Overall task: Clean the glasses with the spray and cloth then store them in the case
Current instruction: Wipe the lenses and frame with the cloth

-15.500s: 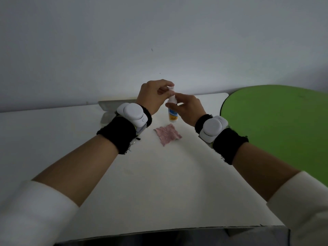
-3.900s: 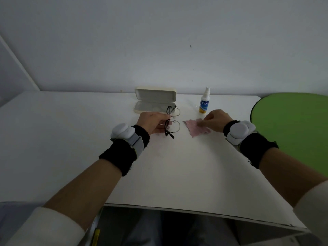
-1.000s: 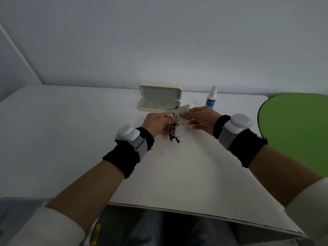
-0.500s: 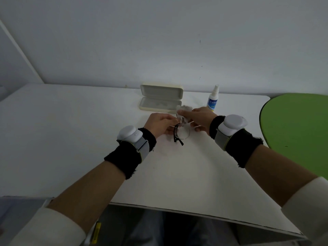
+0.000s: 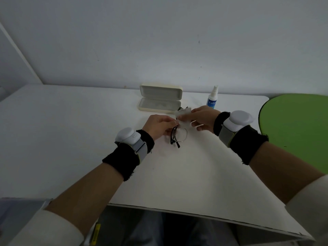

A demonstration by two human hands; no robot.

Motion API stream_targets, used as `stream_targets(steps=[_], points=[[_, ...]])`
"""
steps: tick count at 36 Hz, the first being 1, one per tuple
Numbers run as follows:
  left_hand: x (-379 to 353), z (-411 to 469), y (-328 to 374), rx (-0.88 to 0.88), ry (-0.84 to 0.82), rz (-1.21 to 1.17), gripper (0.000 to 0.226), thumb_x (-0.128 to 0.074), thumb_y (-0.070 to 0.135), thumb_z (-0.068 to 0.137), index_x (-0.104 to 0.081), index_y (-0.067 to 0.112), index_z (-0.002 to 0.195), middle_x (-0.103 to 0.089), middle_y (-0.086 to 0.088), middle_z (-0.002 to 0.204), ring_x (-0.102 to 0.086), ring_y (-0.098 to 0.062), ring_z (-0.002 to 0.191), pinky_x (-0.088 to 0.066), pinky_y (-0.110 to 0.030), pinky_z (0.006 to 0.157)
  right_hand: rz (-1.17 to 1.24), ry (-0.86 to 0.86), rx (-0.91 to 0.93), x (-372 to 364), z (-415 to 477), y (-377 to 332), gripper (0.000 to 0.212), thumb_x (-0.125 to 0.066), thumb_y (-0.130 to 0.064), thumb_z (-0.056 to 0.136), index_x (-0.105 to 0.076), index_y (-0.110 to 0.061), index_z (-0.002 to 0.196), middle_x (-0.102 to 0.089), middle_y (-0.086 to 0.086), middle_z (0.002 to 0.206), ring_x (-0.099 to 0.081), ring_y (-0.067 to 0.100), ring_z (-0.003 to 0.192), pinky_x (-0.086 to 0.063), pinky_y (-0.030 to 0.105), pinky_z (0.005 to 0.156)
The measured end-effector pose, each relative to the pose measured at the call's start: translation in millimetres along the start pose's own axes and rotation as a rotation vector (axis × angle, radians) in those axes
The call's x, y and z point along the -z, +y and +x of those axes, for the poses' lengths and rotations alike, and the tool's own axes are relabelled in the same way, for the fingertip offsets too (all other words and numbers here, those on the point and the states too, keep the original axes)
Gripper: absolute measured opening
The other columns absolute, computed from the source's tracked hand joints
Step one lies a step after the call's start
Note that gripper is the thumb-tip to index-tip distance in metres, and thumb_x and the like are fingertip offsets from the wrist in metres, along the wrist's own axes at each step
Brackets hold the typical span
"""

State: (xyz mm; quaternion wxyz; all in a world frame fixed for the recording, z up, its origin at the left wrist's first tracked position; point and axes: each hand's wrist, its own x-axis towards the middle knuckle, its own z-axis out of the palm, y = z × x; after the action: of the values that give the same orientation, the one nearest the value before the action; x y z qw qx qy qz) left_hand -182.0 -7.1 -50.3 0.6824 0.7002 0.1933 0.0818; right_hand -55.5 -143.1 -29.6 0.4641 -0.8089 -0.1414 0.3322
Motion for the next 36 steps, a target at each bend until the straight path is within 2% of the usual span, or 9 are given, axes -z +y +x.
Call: stream_targets(steps=[2, 5, 9, 14, 18, 24, 29, 34, 36], points=[[-1, 1, 0, -0.012, 0.01, 0.008, 0.016, -0.064, 0.003, 0.088, -0.067, -0.01, 0.097, -0.066, -0.016, 0.08, -0.064, -0.028, 0.074, -0.058, -0.039, 0.079, 0.008, 0.039, 0.009, -3, 0, 2, 0.044, -0.088, -0.043, 0.064, -0.068, -0.013, 0.089, -0.063, -0.001, 0.076, -0.053, 0.012, 0.059, -0.042, 0.023, 0.049], [-2, 0, 0, -0.015, -0.001, 0.006, 0.018, -0.064, 0.001, 0.088, -0.066, -0.012, 0.102, -0.068, -0.02, 0.089, -0.065, -0.025, 0.072, -0.058, -0.034, 0.076, 0.025, 0.089, 0.014, -7, 2, 4, 0.047, -0.086, -0.052, 0.062, -0.068, -0.014, 0.084, -0.063, -0.002, 0.072, -0.051, 0.012, 0.056, -0.039, 0.022, 0.047], [-3, 0, 1, -0.034, -0.01, -0.001, 0.019, -0.066, 0.004, 0.088, -0.069, -0.01, 0.101, -0.07, -0.022, 0.095, -0.065, -0.026, 0.078, -0.056, -0.039, 0.085, 0.055, 0.154, 0.01, -11, 2, 5, 0.051, -0.079, -0.061, 0.066, -0.07, -0.014, 0.083, -0.064, -0.003, 0.068, -0.049, 0.012, 0.052, -0.039, 0.02, 0.045], [-3, 1, 1, -0.039, -0.001, -0.024, 0.02, -0.065, 0.004, 0.088, -0.068, -0.011, 0.1, -0.069, -0.019, 0.091, -0.064, -0.024, 0.071, -0.058, -0.03, 0.072, 0.1, 0.176, 0.001, -9, 4, 3, 0.042, -0.073, -0.057, 0.077, -0.069, -0.015, 0.079, -0.066, -0.005, 0.064, -0.05, 0.01, 0.049, -0.041, 0.018, 0.044], [-2, 3, 1, -0.031, 0.015, -0.04, 0.016, -0.065, 0.004, 0.088, -0.069, -0.008, 0.098, -0.068, -0.016, 0.086, -0.065, -0.02, 0.063, -0.057, -0.025, 0.065, 0.127, 0.156, -0.011, -5, 3, 2, 0.041, -0.072, -0.053, 0.08, -0.07, -0.013, 0.086, -0.069, -0.004, 0.064, -0.052, 0.01, 0.05, -0.043, 0.02, 0.044], [0, 4, -1, -0.011, 0.027, -0.045, 0.015, -0.064, 0.004, 0.089, -0.07, -0.006, 0.097, -0.07, -0.017, 0.091, -0.067, -0.024, 0.068, -0.057, -0.027, 0.066, 0.149, 0.113, -0.028, 3, 1, 6, 0.039, -0.072, -0.049, 0.082, -0.07, -0.012, 0.094, -0.072, -0.003, 0.069, -0.053, 0.01, 0.053, -0.043, 0.021, 0.046], [-1, 5, -2, 0.001, 0.049, -0.048, 0.01, -0.065, 0.004, 0.088, -0.071, -0.004, 0.092, -0.071, -0.011, 0.08, -0.067, -0.02, 0.062, -0.056, -0.026, 0.062, 0.117, 0.094, -0.01, 6, -1, 13, 0.04, -0.076, -0.049, 0.078, -0.071, -0.012, 0.093, -0.073, -0.001, 0.078, -0.055, 0.012, 0.06, -0.045, 0.024, 0.052], [-1, 5, -3, -0.002, 0.061, -0.052, 0.007, -0.067, 0.004, 0.085, -0.073, 0.002, 0.082, -0.072, -0.003, 0.068, -0.067, -0.019, 0.06, -0.056, -0.027, 0.061, 0.081, 0.066, 0.026, 5, -3, 16, 0.033, -0.081, -0.046, 0.074, -0.071, -0.016, 0.083, -0.07, -0.003, 0.076, -0.054, 0.012, 0.06, -0.045, 0.024, 0.052], [-2, 5, -3, -0.007, 0.062, -0.048, 0.008, -0.068, 0.005, 0.085, -0.074, 0.004, 0.081, -0.071, -0.006, 0.07, -0.068, -0.023, 0.066, -0.058, -0.032, 0.068, 0.07, 0.057, 0.025, 4, -3, 15, 0.033, -0.083, -0.046, 0.071, -0.069, -0.017, 0.078, -0.069, -0.003, 0.075, -0.054, 0.012, 0.059, -0.045, 0.024, 0.052]])
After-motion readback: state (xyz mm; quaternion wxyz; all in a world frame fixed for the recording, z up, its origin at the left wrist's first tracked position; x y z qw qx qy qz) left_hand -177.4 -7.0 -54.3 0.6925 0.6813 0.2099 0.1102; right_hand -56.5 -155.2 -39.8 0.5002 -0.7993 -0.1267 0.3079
